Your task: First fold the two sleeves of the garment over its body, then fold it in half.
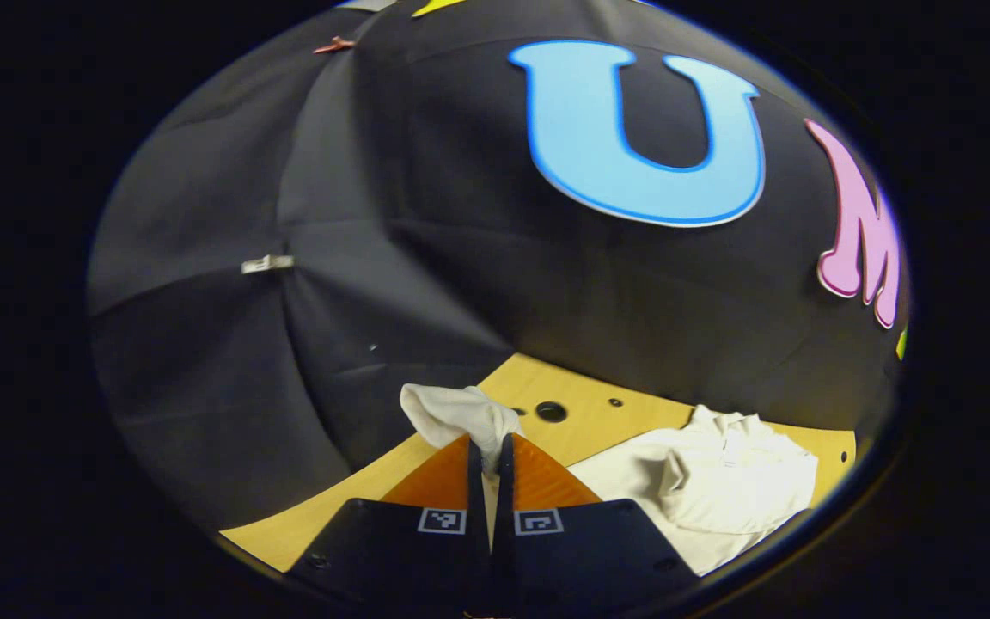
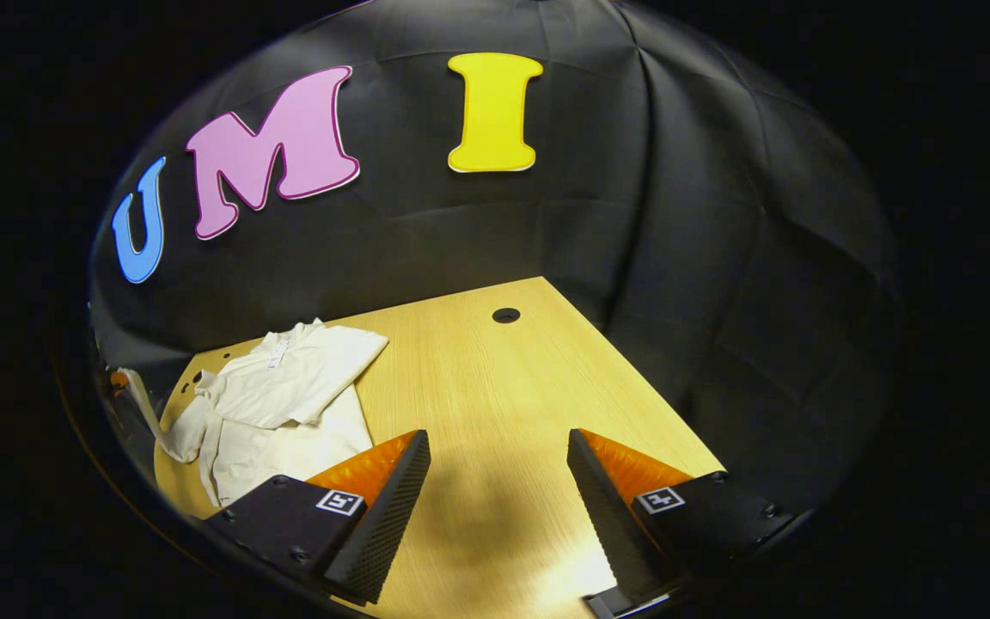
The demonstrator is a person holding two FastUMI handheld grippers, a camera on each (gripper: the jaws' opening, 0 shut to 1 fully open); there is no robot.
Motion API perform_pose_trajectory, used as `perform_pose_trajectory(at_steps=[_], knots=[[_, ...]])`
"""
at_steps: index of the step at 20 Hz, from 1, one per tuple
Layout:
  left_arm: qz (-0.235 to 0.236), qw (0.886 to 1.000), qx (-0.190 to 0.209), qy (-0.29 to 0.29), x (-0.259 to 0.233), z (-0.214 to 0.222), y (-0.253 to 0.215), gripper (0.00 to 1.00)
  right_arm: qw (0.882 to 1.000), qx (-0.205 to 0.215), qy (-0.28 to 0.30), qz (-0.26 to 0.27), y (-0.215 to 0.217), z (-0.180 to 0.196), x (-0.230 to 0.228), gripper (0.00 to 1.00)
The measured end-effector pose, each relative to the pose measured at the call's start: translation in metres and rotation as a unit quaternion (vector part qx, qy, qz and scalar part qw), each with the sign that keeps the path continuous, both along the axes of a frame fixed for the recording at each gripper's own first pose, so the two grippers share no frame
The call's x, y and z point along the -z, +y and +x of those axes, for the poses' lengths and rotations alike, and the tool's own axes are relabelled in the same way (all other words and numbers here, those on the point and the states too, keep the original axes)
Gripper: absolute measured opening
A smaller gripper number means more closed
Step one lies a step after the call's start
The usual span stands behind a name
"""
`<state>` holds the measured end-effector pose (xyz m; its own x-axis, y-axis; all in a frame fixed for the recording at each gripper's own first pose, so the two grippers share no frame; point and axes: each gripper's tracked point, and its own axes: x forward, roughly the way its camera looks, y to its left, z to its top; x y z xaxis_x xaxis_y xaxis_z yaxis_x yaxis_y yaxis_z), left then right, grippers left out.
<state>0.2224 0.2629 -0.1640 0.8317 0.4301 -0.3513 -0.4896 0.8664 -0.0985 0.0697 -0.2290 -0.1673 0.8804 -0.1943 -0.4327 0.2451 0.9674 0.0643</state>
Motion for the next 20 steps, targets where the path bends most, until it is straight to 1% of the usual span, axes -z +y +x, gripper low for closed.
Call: perform_pose_trajectory(at_steps=[4, 8, 10, 12, 14, 16, 20], knots=[[0.022, 0.999, 0.047, -0.015, -0.033, 0.047, -0.046, 0.06, 1.000, 0.002, 0.011, 0.018, 0.002, -0.007, 0.021, 0.99], [0.040, 0.994, 0.093, -0.029, -0.059, 0.101, -0.104, 0.06, 1.000, -0.002, 0.021, 0.021, 0.001, -0.005, 0.036, 0.99], [0.045, 0.990, 0.127, -0.039, -0.071, 0.127, -0.146, 0.06, 0.999, -0.005, 0.024, 0.022, 0.000, -0.004, 0.039, 0.99], [0.051, 0.984, 0.168, -0.043, -0.074, 0.148, -0.195, 0.06, 0.999, -0.005, 0.023, 0.026, -0.001, 0.001, 0.041, 0.99], [0.057, 0.975, 0.213, -0.042, -0.070, 0.163, -0.248, 0.06, 0.999, -0.007, 0.024, 0.030, 0.000, 0.003, 0.044, 0.99], [0.058, 0.965, 0.252, -0.035, -0.060, 0.169, -0.299, 0.06, 0.999, -0.010, 0.025, 0.029, -0.001, 0.004, 0.048, 0.99], [0.040, 0.947, 0.317, -0.026, -0.034, 0.175, -0.391, 0.06, 0.999, -0.007, 0.030, 0.029, -0.005, 0.004, 0.056, 0.99]])
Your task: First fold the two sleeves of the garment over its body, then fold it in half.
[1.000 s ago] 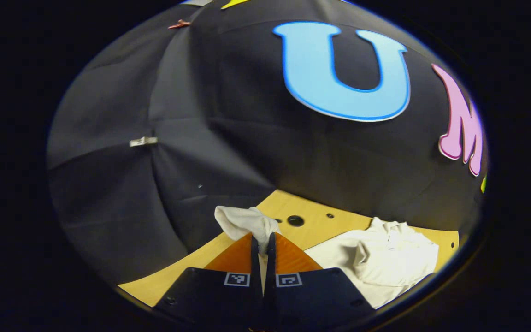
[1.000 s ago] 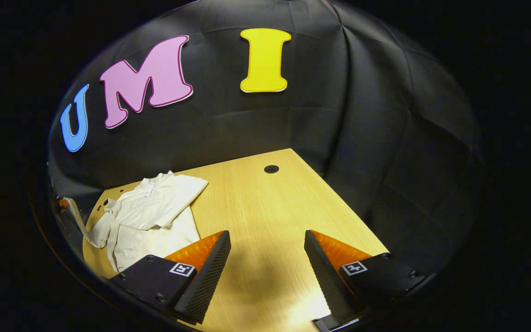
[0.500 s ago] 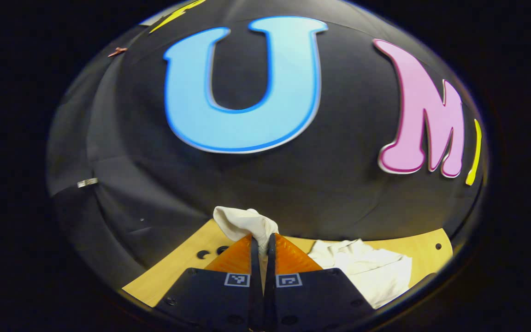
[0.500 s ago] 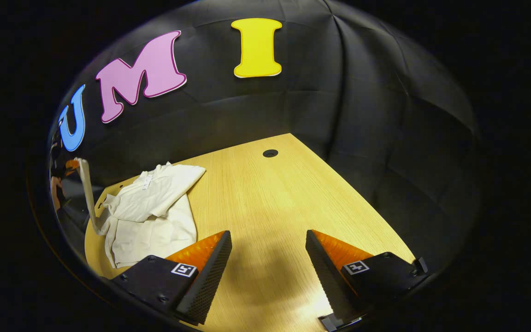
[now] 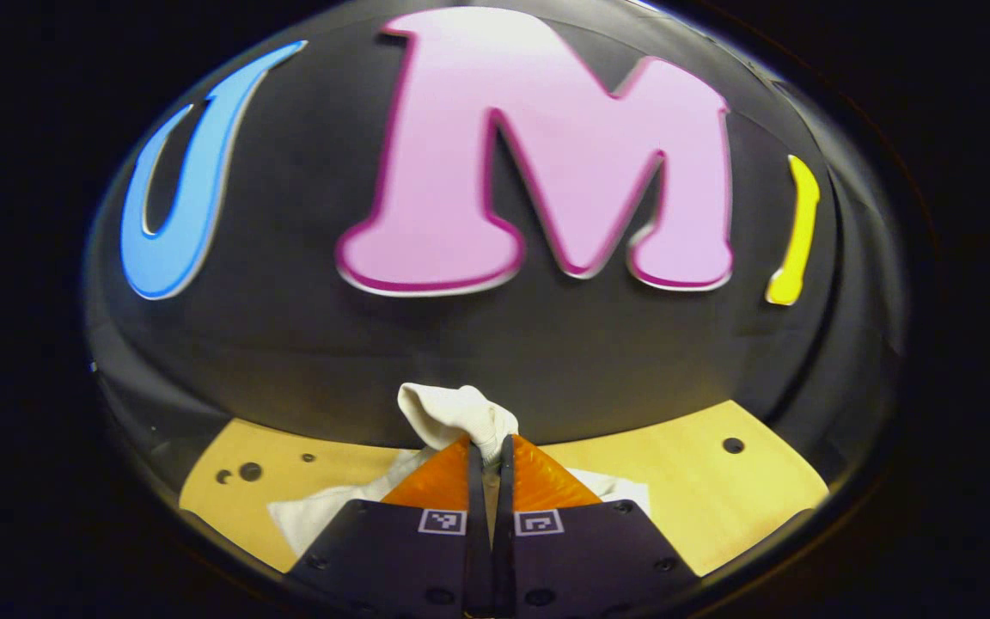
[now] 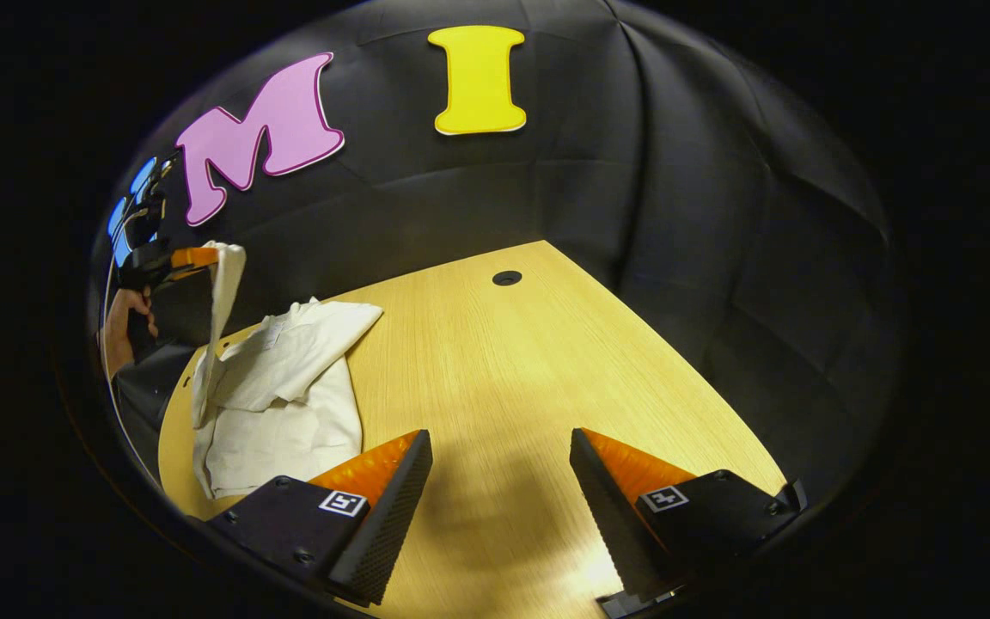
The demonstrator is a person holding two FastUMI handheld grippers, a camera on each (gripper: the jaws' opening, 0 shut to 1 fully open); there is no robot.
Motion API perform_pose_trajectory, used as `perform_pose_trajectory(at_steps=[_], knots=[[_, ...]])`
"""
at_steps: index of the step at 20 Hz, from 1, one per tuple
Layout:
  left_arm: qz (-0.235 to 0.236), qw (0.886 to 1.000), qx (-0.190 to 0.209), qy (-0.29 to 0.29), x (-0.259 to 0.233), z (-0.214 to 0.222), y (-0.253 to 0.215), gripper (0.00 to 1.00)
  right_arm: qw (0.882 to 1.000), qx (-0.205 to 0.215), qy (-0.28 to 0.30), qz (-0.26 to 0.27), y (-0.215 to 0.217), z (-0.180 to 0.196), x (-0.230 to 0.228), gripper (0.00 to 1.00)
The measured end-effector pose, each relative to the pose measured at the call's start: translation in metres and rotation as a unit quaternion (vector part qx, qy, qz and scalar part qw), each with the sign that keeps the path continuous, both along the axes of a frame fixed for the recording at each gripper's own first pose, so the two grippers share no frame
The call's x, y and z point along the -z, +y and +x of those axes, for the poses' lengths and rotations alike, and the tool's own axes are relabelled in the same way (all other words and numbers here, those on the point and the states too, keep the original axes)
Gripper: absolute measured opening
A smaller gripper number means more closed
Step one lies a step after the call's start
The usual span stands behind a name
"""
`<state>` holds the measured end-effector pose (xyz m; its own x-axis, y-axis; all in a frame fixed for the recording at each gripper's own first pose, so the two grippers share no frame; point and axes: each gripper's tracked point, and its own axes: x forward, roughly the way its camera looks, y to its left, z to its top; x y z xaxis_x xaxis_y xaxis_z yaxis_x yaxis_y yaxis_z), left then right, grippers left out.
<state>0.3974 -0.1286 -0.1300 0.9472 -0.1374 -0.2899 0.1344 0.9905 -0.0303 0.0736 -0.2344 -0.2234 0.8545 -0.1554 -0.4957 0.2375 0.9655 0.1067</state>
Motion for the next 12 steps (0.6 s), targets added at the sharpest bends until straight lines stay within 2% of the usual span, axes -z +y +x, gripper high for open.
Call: perform_pose_trajectory(at_steps=[4, 8, 10, 11, 12], knots=[[-0.013, 0.998, 0.039, 0.039, 0.040, 0.000, -0.066, 0.06, 1.000, 0.008, 0.001, -0.001, -0.011, -0.004, 0.003, 0.99], [-0.016, 0.996, 0.053, 0.073, 0.075, -0.002, -0.100, 0.06, 1.000, 0.003, 0.009, -0.007, -0.011, -0.006, 0.011, 0.99], [-0.022, 0.993, 0.069, 0.097, 0.092, -0.008, -0.114, 0.09, 1.000, -0.004, 0.013, -0.008, -0.008, -0.006, 0.015, 0.99], [-0.026, 0.991, 0.080, 0.105, 0.096, -0.013, -0.121, 0.20, 1.000, -0.007, 0.015, -0.009, -0.006, -0.007, 0.017, 0.99], [-0.027, 0.990, 0.091, 0.104, 0.097, -0.016, -0.129, 0.17, 1.000, -0.011, 0.016, -0.009, -0.003, -0.006, 0.019, 0.99]])
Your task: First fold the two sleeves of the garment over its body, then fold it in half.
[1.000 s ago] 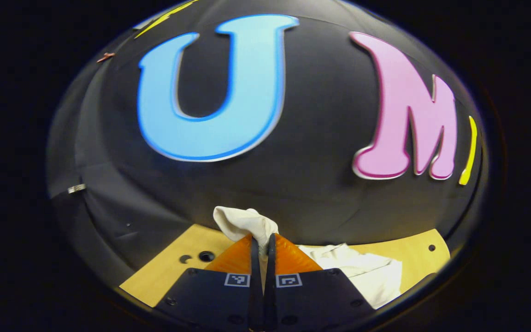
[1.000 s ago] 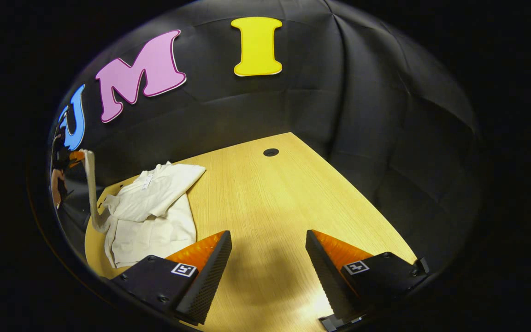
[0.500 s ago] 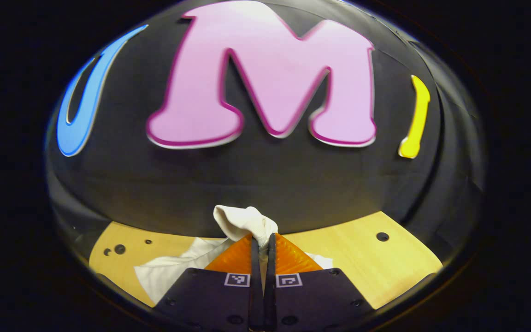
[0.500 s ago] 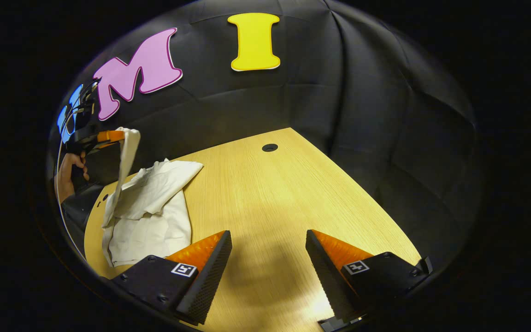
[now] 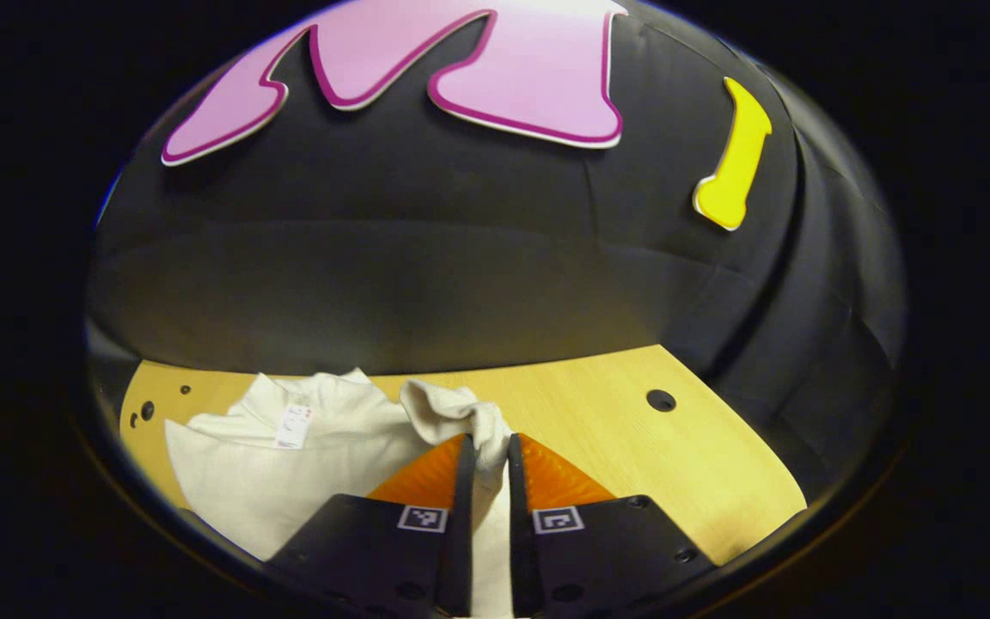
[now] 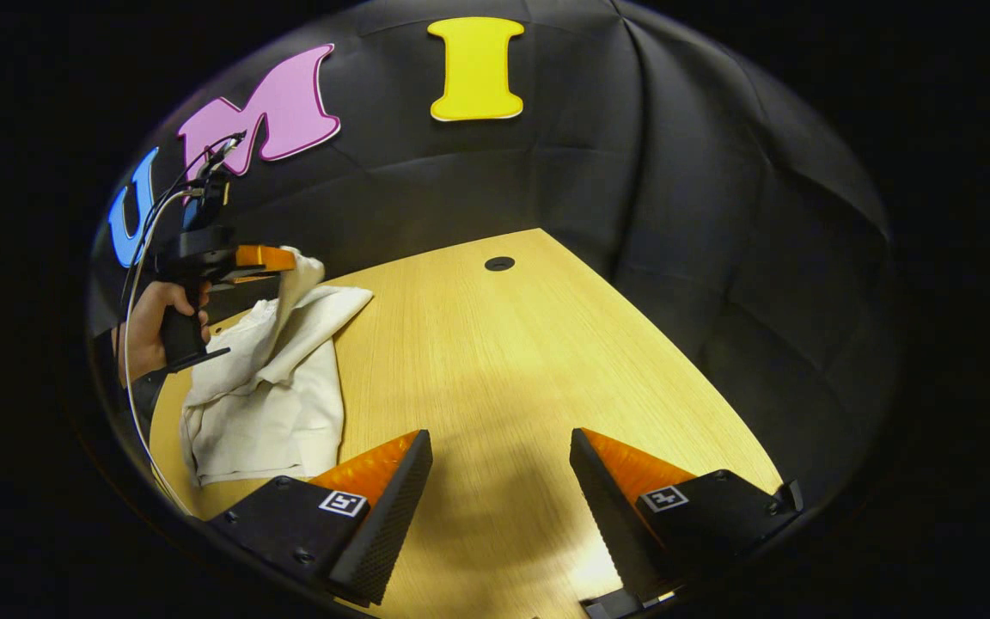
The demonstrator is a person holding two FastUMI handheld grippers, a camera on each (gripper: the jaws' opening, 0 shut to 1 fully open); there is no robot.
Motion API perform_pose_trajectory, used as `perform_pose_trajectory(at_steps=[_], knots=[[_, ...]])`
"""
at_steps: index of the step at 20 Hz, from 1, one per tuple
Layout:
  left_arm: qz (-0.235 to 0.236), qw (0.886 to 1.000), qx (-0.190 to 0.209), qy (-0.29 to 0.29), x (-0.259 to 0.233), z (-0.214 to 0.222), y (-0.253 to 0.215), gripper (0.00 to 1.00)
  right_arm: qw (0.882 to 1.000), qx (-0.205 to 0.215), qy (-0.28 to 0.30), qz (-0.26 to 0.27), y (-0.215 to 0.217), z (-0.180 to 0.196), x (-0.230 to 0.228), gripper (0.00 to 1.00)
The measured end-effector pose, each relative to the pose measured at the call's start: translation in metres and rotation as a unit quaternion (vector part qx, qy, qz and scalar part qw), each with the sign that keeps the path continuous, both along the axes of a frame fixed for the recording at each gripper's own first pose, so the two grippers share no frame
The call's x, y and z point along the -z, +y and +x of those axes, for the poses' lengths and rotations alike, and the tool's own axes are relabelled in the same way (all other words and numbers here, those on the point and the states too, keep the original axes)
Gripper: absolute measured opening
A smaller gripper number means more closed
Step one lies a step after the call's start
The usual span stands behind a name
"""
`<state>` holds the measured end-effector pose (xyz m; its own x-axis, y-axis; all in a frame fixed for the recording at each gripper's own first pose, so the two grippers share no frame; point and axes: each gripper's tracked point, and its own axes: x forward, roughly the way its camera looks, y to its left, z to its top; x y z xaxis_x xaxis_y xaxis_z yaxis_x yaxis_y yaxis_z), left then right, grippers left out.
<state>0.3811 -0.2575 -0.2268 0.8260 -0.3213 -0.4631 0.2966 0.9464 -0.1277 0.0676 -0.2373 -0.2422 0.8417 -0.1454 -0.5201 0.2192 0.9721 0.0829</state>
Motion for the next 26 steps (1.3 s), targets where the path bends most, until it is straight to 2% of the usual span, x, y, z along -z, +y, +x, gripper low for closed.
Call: perform_pose_trajectory(at_steps=[2, 6, 7, 9, 14, 21, 26], knots=[[-0.006, 1.000, 0.024, -0.011, -0.004, -0.011, -0.008, 0.36, 1.000, -0.009, 0.006, -0.002, 0.004, 0.001, 0.001, 0.99], [-0.013, 0.999, 0.050, -0.012, -0.012, -0.041, -0.002, 0.89, 0.999, -0.032, 0.007, 0.003, 0.025, 0.008, 0.005, 0.99], [-0.022, 0.998, 0.056, -0.015, -0.017, -0.053, 0.002, 0.94, 0.999, -0.040, 0.010, 0.007, 0.030, 0.009, 0.007, 0.99], [-0.028, 0.998, 0.045, -0.024, -0.024, -0.072, 0.027, 0.99, 0.998, -0.060, 0.017, 0.006, 0.042, 0.010, 0.011, 0.99], [-0.017, 0.999, -0.028, -0.022, -0.018, -0.128, 0.115, 0.97, 0.995, -0.094, 0.027, 0.002, 0.067, 0.011, 0.017, 0.99], [0.004, 0.989, -0.138, 0.049, 0.047, -0.210, 0.229, 0.98, 0.986, -0.160, 0.041, 0.003, 0.129, 0.029, 0.033, 0.99], [0.010, 0.983, -0.159, 0.094, 0.092, -0.252, 0.257, 0.98, 0.980, -0.189, 0.063, 0.019, 0.173, 0.044, 0.051, 0.99]])
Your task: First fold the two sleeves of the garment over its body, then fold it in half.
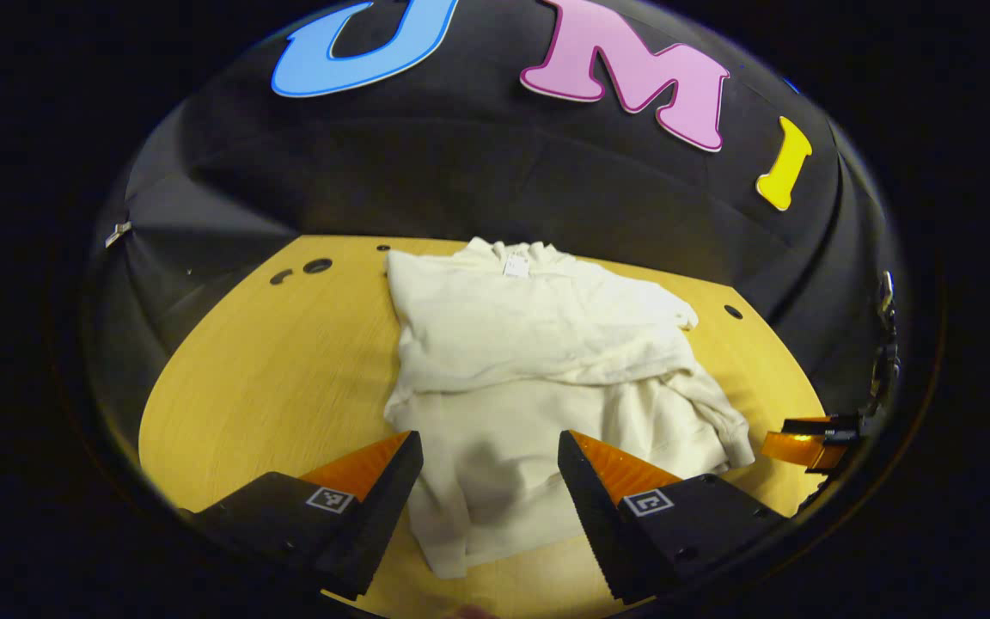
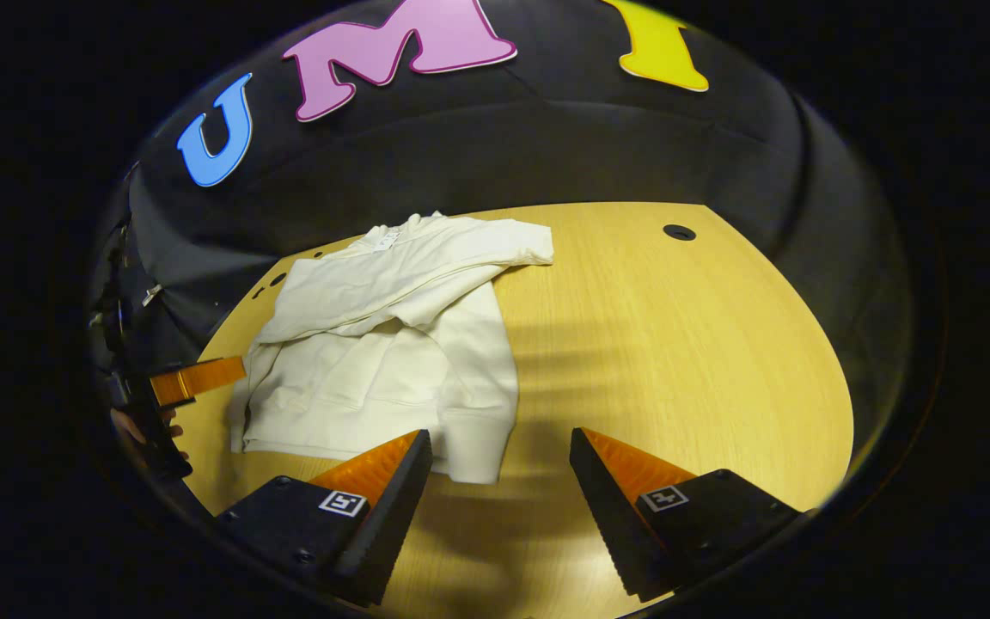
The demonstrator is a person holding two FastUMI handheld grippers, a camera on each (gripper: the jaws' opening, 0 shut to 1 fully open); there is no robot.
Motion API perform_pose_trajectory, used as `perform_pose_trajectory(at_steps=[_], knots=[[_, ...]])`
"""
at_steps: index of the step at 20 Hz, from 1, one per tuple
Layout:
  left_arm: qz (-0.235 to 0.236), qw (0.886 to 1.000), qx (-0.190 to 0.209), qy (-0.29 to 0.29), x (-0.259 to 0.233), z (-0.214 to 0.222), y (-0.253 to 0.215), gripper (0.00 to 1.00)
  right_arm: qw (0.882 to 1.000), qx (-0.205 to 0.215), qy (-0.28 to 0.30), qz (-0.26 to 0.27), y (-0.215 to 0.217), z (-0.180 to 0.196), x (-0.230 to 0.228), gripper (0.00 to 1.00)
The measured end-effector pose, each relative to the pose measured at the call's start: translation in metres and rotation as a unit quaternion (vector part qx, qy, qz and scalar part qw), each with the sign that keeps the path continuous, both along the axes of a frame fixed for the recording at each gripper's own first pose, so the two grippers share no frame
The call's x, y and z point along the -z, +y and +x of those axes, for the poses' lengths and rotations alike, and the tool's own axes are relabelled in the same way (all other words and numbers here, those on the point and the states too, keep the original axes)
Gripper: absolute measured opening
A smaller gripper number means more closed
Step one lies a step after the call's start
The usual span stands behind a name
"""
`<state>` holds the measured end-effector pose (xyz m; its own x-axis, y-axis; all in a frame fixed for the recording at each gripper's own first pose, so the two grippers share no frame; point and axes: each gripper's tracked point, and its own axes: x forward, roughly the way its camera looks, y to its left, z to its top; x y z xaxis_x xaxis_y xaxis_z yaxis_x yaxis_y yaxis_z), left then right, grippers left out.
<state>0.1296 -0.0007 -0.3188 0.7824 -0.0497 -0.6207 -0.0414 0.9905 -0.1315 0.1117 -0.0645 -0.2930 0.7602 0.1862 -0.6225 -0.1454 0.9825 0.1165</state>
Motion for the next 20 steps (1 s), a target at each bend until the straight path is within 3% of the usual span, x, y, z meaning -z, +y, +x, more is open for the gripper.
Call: perform_pose_trajectory(at_steps=[8, 10, 11, 12, 14, 16, 18, 19, 20], knots=[[-0.001, 0.998, -0.028, 0.052, 0.055, -0.032, 0.021, 0.98, 1.000, 0.007, 0.025, -0.005, 0.029, 0.023, 0.033, 0.99], [0.008, 0.999, -0.020, 0.049, 0.055, -0.031, 0.020, 0.99, 1.000, 0.013, 0.024, -0.012, 0.029, 0.026, 0.034, 0.99], [0.015, 0.998, -0.018, 0.054, 0.058, -0.031, 0.019, 0.98, 1.000, 0.014, 0.018, -0.015, 0.032, 0.028, 0.034, 0.92], [0.027, 0.998, -0.015, 0.055, 0.059, -0.030, 0.019, 0.99, 1.000, 0.013, 0.018, -0.020, 0.033, 0.027, 0.035, 0.99], [0.046, 0.998, 0.004, 0.051, 0.059, -0.030, 0.013, 0.99, 0.999, 0.010, 0.016, -0.044, 0.031, 0.027, 0.037, 0.97], [0.047, 0.998, -0.009, 0.048, 0.061, -0.028, 0.006, 0.75, 0.998, 0.013, 0.017, -0.058, 0.031, 0.028, 0.039, 0.94], [0.043, 0.998, -0.019, 0.046, 0.061, -0.028, 0.002, 0.68, 0.998, 0.022, 0.021, -0.056, 0.032, 0.030, 0.039, 0.92], [0.042, 0.998, -0.020, 0.048, 0.062, -0.027, -0.001, 0.60, 0.998, 0.024, 0.024, -0.047, 0.035, 0.030, 0.039, 0.92], [0.039, 0.998, -0.016, 0.047, 0.061, -0.028, -0.003, 0.51, 0.998, 0.029, 0.022, -0.048, 0.036, 0.032, 0.039, 0.63]])
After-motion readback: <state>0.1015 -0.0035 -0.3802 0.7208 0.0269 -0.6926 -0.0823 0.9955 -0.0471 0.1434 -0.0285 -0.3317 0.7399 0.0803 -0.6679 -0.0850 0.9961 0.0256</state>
